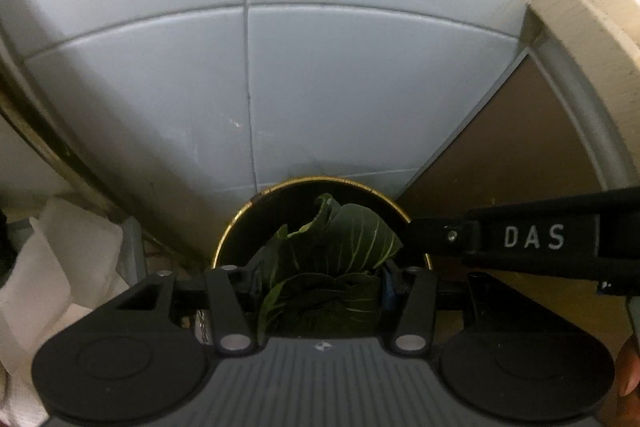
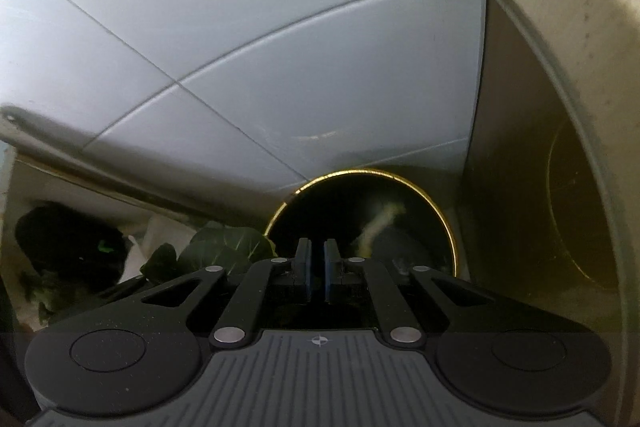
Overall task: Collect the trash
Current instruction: 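Open both tools to drop the bok choy and cabbage scrap into the bin, then move both open tools back up to the counter items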
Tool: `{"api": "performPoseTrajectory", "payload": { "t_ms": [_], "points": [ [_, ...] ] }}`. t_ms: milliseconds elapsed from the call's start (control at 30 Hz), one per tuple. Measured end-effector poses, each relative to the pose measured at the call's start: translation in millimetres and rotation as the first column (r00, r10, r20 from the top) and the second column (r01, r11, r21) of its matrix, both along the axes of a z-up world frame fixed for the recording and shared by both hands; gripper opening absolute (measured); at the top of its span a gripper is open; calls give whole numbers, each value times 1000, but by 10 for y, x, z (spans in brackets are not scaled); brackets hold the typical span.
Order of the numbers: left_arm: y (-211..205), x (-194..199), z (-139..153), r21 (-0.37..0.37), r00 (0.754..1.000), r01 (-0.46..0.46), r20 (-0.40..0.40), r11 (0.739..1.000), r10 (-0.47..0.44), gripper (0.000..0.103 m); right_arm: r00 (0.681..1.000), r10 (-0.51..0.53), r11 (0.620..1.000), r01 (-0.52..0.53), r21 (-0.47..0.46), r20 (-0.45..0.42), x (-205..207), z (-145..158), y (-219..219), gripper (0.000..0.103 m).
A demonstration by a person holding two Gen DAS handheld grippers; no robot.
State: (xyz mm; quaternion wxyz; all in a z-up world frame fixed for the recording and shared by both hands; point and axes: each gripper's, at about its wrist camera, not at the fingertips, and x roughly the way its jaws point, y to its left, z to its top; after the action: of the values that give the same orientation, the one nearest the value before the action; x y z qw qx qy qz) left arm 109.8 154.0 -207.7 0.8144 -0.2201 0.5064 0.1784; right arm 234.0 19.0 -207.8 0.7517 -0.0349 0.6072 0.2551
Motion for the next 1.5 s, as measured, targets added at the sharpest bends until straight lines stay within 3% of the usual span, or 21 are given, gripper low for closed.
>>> {"api": "performPoseTrajectory", "payload": {
  "t_ms": [200,400,633,1133,1500],
  "points": [
    [-30,65,-108,-7,999,19,-40,1000,-19,48,1000,-25,999,25,-23,-8,29,-80,-32,18],
    [-42,89,-63,9,999,27,-29,1000,-27,61,999,-34,999,34,-11,13,26,-34,-33,21],
    [-44,36,16,17,1000,12,-25,1000,-11,62,999,-43,999,42,13,28,0,31,-69,21],
    [-130,-186,727,94,995,3,95,996,-12,62,992,-28,994,16,105,120,-233,588,-131,24],
    [-361,-273,1248,137,975,72,201,988,-99,62,970,-62,985,21,174,235,-462,1159,-367,31]
  ]
}}
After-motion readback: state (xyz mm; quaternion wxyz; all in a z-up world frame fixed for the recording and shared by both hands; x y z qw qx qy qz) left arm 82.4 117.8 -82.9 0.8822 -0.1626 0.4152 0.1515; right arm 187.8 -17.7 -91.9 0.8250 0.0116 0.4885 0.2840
